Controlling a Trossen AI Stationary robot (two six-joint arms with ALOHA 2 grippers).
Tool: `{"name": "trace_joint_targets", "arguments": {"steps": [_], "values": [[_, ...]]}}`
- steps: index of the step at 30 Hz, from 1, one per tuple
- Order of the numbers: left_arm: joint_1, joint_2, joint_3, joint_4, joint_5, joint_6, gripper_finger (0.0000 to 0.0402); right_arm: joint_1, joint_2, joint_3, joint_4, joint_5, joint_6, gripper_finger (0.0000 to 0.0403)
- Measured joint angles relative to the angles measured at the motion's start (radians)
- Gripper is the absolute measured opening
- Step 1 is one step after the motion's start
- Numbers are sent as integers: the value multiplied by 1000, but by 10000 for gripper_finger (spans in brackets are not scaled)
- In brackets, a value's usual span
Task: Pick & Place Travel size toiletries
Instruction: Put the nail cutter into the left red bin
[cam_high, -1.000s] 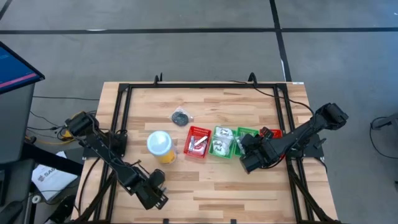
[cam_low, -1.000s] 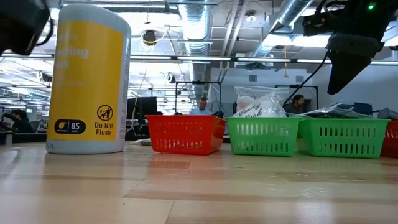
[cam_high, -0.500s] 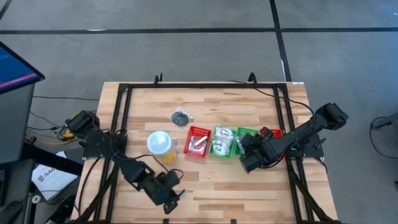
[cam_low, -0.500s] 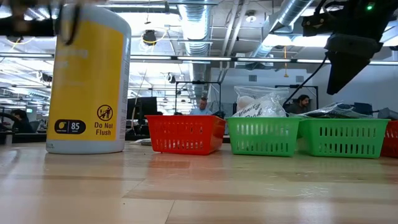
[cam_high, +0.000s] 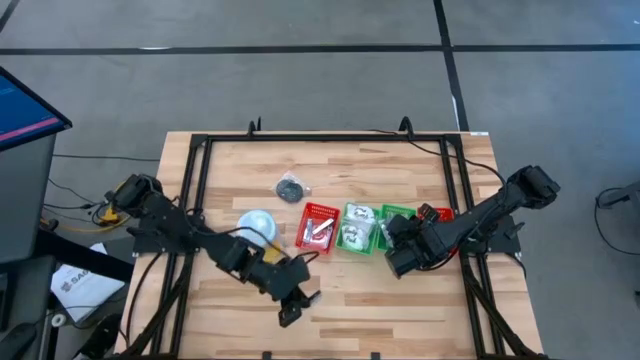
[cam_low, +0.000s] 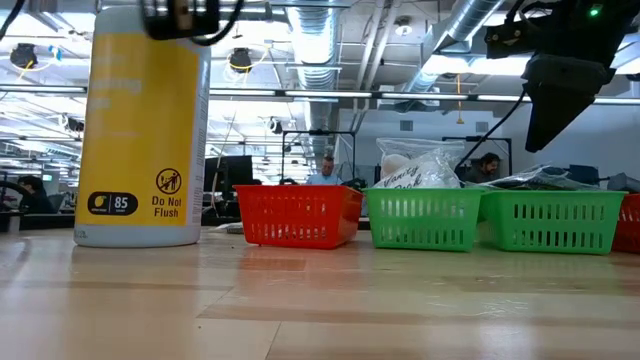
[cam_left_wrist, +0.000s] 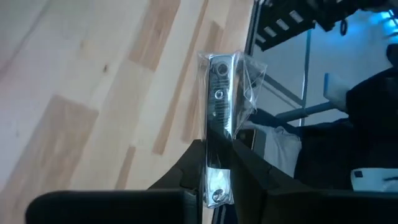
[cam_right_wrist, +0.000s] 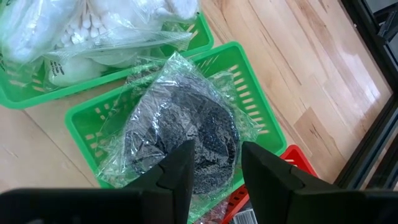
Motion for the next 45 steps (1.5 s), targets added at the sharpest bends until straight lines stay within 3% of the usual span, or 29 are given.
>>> {"name": "trace_joint_targets", "arguments": {"steps": [19, 33, 45], "values": [[230, 0, 42, -4, 190, 295, 39, 0, 0, 0, -1, 0, 0, 123], [473, 0, 43, -134, 189, 479, 39, 0, 0, 0, -1, 18, 0, 123], [616, 0, 43, -169, 166, 566, 39, 0, 0, 0, -1, 27, -1, 123]]}}
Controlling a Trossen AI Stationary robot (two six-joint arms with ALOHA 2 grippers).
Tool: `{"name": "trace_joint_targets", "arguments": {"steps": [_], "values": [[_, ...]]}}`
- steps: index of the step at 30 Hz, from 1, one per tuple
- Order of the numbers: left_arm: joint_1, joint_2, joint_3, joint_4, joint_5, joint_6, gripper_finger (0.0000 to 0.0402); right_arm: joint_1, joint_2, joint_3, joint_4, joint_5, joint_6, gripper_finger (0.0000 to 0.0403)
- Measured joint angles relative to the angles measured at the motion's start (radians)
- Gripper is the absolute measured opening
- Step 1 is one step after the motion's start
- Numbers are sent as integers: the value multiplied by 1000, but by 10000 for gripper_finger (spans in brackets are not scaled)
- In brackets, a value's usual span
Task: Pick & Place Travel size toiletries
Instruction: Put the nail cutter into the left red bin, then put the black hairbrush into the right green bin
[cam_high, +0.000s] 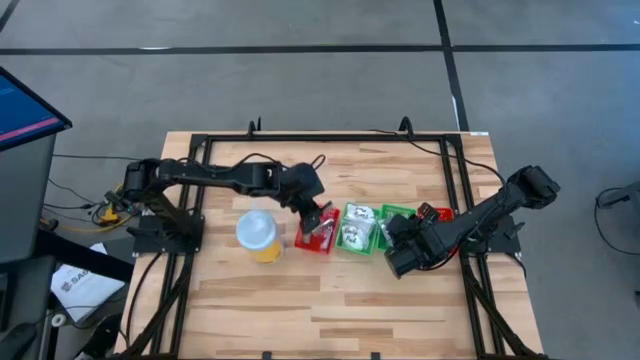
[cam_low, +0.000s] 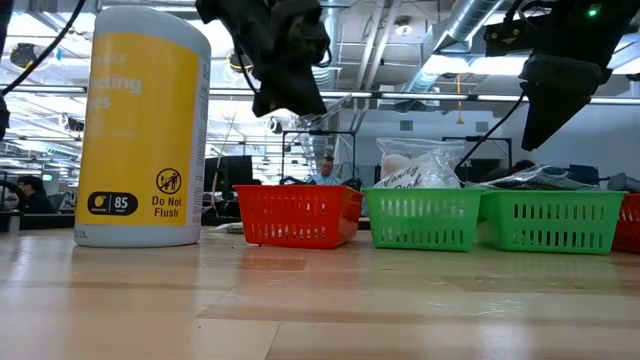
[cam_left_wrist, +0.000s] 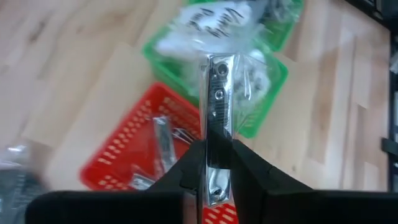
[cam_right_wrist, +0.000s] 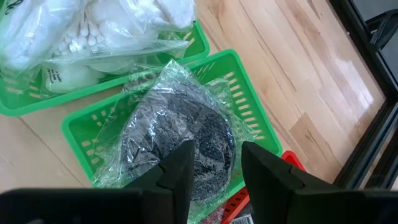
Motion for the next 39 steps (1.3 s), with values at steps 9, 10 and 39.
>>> {"name": "trace_joint_targets", "arguments": {"steps": [9, 10, 39], "values": [[33, 0, 0, 0, -4, 32, 46, 0, 0, 0, 3, 2, -23, 123], [33, 0, 0, 0, -4, 32, 46, 0, 0, 0, 3, 2, -23, 123], [35, 0, 0, 2, -51, 118, 90, 0, 0, 0, 6, 2, -25, 123]]}}
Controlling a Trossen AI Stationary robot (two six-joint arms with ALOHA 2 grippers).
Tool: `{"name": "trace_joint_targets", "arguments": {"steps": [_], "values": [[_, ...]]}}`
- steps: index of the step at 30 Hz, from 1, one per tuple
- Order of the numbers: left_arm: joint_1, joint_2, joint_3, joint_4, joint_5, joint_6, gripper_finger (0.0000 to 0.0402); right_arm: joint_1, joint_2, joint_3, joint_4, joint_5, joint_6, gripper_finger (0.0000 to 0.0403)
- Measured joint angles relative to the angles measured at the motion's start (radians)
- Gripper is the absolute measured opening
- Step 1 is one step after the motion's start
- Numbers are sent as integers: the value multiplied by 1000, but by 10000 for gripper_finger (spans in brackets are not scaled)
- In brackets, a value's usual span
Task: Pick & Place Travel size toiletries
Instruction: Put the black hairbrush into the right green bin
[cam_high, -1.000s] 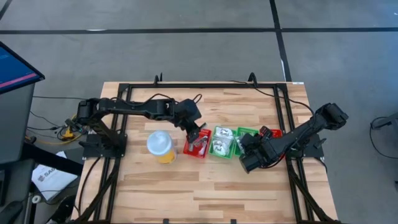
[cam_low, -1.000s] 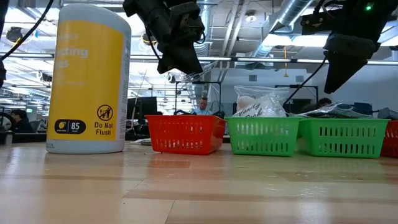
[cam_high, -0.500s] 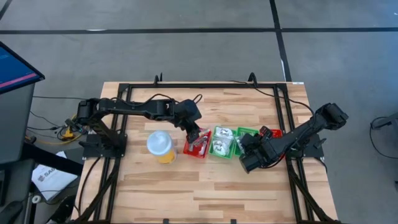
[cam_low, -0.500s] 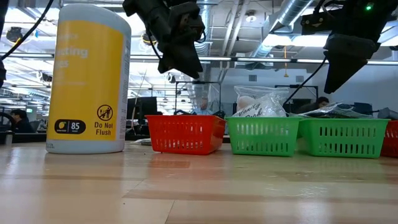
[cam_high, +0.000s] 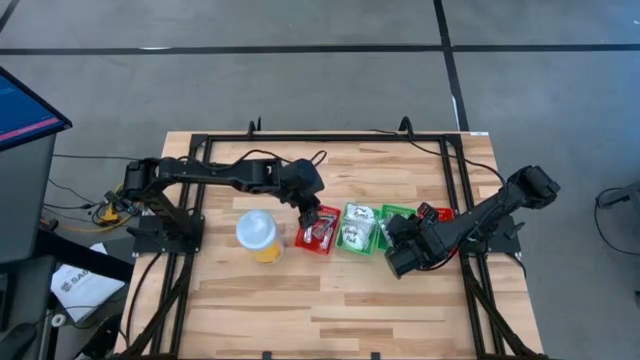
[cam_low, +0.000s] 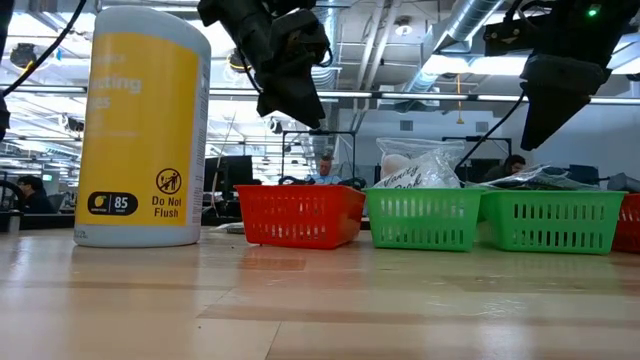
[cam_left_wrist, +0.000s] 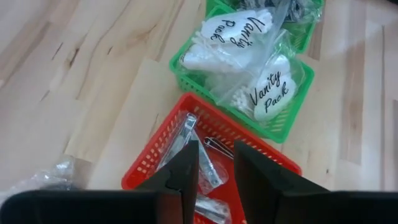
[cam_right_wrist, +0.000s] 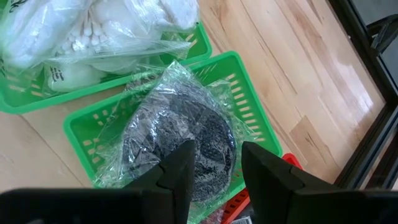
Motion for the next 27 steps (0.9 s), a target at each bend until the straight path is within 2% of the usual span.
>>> {"name": "trace_joint_targets", "arguments": {"steps": [3, 5, 9, 19, 27], "values": [[20, -8, 0, -3, -8, 55, 90, 0, 0, 0, 0, 0, 0, 123], [42, -14, 1, 2, -49, 77, 90, 0, 0, 0, 1, 0, 1, 123], [118, -23, 1, -3, -76, 113, 90, 0, 0, 0, 2, 0, 2, 123], [363, -23, 1, -84, 16, 134, 90, 0, 0, 0, 50, -3, -1, 123], [482, -23, 0, -99, 60, 157, 90, 0, 0, 0, 57, 1, -45, 123]]}}
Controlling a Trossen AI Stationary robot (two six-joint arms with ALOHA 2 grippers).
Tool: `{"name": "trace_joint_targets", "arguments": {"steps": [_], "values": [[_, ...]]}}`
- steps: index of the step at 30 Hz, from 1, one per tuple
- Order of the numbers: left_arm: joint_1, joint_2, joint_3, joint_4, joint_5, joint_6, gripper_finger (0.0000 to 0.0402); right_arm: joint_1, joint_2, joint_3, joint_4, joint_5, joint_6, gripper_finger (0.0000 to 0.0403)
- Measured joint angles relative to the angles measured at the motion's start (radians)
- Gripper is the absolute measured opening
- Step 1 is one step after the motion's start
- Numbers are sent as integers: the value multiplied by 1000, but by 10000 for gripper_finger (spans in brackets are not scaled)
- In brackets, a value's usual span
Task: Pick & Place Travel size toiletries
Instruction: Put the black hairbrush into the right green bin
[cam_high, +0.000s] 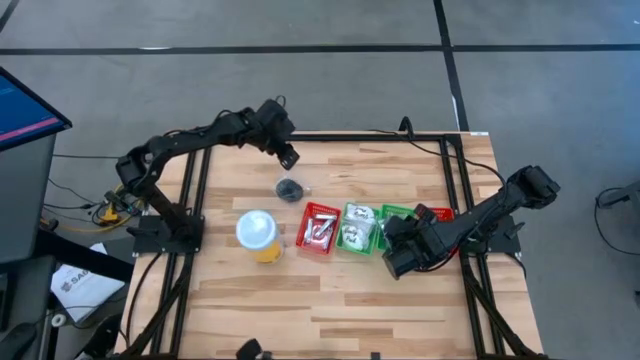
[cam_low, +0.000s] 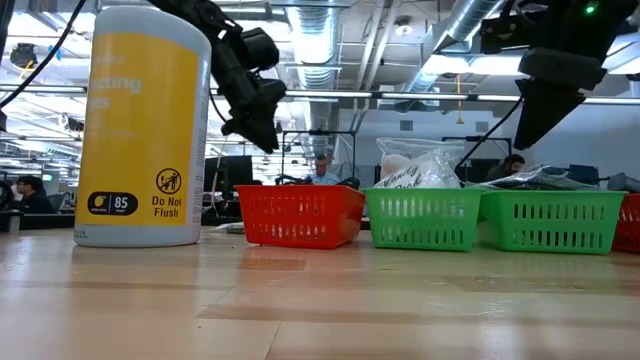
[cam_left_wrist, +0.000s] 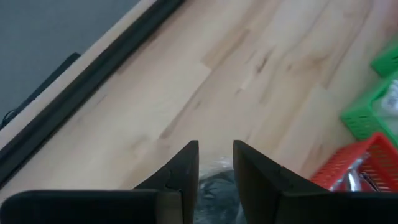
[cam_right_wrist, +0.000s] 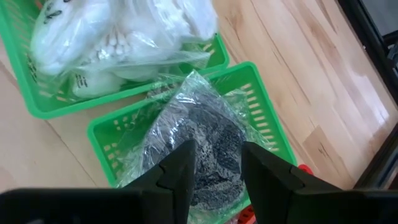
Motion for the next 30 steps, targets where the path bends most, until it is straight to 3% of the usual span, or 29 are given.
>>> {"name": "trace_joint_targets", "arguments": {"steps": [5, 16, 30], "values": [[36, 13, -14, -2, 7, 4, 90, -21, 0, 0, 13, 7, -9, 123], [73, 39, -183, 77, 74, 33, 90, -66, 0, 0, 20, 9, -11, 123], [62, 53, -294, 248, 111, 19, 90, -80, 0, 0, 175, 26, -191, 123]]}}
